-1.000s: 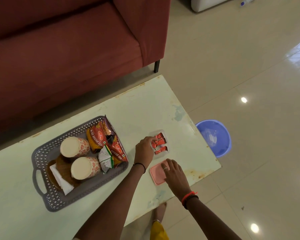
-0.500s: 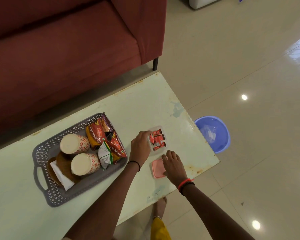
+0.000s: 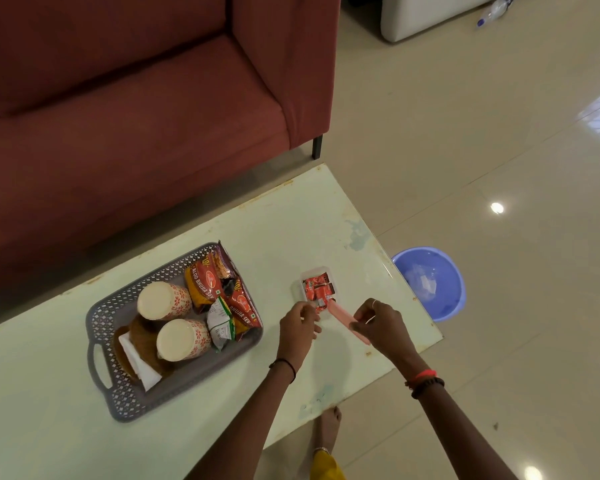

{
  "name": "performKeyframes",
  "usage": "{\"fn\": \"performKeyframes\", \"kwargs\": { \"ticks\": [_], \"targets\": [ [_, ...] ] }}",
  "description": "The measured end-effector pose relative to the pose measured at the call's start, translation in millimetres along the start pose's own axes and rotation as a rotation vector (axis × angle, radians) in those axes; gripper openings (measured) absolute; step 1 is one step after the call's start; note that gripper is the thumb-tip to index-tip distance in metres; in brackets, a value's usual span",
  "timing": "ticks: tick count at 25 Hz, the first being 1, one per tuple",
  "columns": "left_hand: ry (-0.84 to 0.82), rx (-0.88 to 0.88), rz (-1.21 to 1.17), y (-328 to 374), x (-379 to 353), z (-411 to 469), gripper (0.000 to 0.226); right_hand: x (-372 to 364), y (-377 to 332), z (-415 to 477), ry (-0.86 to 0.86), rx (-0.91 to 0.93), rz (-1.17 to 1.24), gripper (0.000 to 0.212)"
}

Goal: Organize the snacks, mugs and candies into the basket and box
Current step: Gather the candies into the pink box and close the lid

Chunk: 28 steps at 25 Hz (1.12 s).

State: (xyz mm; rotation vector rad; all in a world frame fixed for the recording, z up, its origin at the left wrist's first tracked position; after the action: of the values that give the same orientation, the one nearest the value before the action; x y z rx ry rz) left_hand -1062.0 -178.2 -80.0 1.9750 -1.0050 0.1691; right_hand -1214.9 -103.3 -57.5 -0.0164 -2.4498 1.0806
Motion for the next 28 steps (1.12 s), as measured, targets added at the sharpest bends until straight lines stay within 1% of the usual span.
{"fn": "performKeyframes", "kwargs": {
  "ticks": [3,5,7,8,10,12,13,15,18,20,23,26,28],
  "targets": [
    [-0.115,0.082,-0.087,16,-5,2,0.034,-13,-22,-9,0.013,0.059,-0.080,0.011],
    [-0.103,0.102,-0.100,23,-5,7,0.033,-26,-32,-15,0.027,0.116,-0.188,0.009],
    [-0.066,0.106,-0.047,26,-3,16,0.030,-35,-35,-18,0.027,0.152,-0.214,0.010],
    [-0.057,0.106,-0.015,26,-2,21,0.028,-37,-35,-17,0.034,0.154,-0.193,0.017],
    [-0.063,0.099,0.017,26,3,32,0.026,-35,-31,-9,0.110,0.163,-0.164,0.039],
    [-0.078,0.089,0.025,27,8,44,0.019,-32,-25,6,0.182,0.134,-0.141,0.047],
    [-0.080,0.080,0.032,26,11,51,0.014,-31,-22,15,0.177,0.081,-0.094,0.046],
    [-0.078,0.067,0.054,24,14,64,0.012,-30,-15,33,0.132,-0.012,0.022,0.036],
    [-0.029,0.036,0.118,13,17,77,0.012,-29,-11,53,0.139,-0.060,0.093,0.022],
    [0.028,0.020,0.152,6,17,79,0.018,-30,-10,59,0.160,-0.073,0.088,0.019],
    [0.075,0.006,0.121,-2,12,79,0.019,-38,-11,62,0.157,-0.060,0.122,0.018],
    [0.143,0.001,0.124,0,8,81,0.023,-44,-15,65,0.138,-0.017,0.082,0.021],
    [0.175,-0.011,0.147,0,9,82,0.026,-46,-14,67,0.149,-0.020,0.072,0.022]
  ]
}}
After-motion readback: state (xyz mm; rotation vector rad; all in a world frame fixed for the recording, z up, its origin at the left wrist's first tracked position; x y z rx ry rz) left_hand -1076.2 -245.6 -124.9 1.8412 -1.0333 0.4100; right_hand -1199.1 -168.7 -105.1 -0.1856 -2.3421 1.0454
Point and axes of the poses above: each hand's wrist, its own z-axis towards the middle knuckle, its own x-axis out of the back of the hand, y = z × x, the point moved 2 cm from there along z, towards the middle knuckle, and after that the axes turned 14 degrees about z, right-handed, at the moved point
